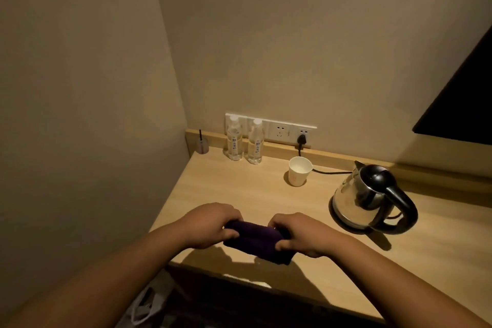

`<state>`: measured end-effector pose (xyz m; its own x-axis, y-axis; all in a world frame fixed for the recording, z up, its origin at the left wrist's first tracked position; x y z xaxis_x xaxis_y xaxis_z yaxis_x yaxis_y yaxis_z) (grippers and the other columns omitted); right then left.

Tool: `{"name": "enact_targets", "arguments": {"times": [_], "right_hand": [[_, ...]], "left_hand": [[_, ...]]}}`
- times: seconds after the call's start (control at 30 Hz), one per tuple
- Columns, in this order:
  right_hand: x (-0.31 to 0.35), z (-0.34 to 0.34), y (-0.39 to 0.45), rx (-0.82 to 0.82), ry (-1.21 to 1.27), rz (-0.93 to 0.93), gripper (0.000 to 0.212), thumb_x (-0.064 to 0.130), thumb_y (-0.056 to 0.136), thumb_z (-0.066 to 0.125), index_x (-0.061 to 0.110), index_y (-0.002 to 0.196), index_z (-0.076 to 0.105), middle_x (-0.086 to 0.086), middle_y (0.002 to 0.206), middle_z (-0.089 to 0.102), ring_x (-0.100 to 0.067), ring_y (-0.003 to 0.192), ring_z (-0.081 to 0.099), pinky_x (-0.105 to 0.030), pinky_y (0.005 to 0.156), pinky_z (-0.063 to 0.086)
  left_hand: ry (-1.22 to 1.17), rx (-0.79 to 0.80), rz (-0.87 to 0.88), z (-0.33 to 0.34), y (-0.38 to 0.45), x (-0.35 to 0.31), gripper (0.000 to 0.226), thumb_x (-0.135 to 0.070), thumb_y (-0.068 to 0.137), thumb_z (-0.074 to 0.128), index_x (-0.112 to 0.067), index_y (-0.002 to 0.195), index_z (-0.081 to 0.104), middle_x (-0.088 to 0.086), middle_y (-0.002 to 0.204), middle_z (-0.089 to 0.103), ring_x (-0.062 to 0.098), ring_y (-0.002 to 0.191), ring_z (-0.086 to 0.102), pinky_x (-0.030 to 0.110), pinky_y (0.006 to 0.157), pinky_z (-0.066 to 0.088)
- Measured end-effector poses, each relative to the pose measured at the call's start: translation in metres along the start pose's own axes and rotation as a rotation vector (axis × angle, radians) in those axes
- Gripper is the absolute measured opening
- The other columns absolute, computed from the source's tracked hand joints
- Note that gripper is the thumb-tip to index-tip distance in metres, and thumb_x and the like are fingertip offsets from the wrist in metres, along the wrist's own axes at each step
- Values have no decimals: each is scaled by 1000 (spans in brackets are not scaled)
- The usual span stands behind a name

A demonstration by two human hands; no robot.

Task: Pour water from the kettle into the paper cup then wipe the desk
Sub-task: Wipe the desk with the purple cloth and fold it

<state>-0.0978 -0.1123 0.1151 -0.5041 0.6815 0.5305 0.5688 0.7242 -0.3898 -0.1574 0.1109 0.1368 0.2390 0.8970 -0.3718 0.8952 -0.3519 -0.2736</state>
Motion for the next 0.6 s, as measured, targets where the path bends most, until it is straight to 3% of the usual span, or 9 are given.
{"name": "enact_targets", "arguments": {"times": [0.17, 0.23, 0.3, 0.43, 0.5, 0.6], "right_hand": [[-37, 17, 31, -19, -28, 38, 15, 29, 86, 61, 26, 101, 62, 7, 95, 64, -14, 86, 58, -28, 73, 47], [-44, 15, 48, -139, -53, 51, 9, 29, 86, 60, 29, 94, 59, 9, 90, 63, -12, 82, 57, -23, 63, 41], [-47, 13, 65, -304, -145, 70, 9, 29, 85, 61, 33, 91, 56, 8, 87, 61, -12, 79, 54, -21, 60, 36], [-51, 20, 93, -561, -403, 123, 17, 14, 77, 69, 21, 89, 59, 0, 87, 62, -18, 77, 54, -29, 63, 44], [-51, 39, 100, -563, -433, 60, 21, 10, 71, 72, 15, 89, 61, -5, 88, 64, -22, 77, 57, -31, 63, 45], [-47, 84, 100, -448, -321, 62, 15, 22, 80, 59, 18, 95, 59, -1, 95, 62, -19, 82, 56, -30, 68, 48]], "left_hand": [[55, 30, -69, 25, 20, 44, 22, -33, 93, 55, -29, 113, 62, -7, 104, 63, 16, 93, 57, 38, 80, 48], [116, -20, -61, 27, 35, 58, 24, -29, 93, 54, -31, 115, 62, -6, 104, 65, 18, 93, 59, 37, 78, 48], [178, -171, -28, 22, 51, 67, 25, -25, 90, 57, -32, 114, 64, -6, 101, 68, 16, 90, 61, 34, 76, 49], [258, -371, 47, 31, 75, 86, 41, -10, 69, 79, -18, 108, 70, 2, 106, 72, 22, 96, 67, 35, 84, 53], [235, -373, 67, 54, 77, 98, 52, -7, 59, 86, -14, 109, 71, 4, 113, 70, 23, 104, 66, 37, 89, 51], [224, -212, 99, 103, 66, 116, 51, -15, 61, 85, -19, 110, 70, 0, 116, 69, 19, 108, 63, 34, 91, 51]]}}
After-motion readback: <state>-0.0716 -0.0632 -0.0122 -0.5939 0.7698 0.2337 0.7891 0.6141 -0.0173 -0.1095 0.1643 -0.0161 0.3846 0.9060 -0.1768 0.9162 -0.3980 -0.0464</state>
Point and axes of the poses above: each hand's wrist, its own y-axis towards the middle knuckle, its own z-axis out of the palm, x = y × z, the point moved 2 cm from there along y, towards the middle knuckle
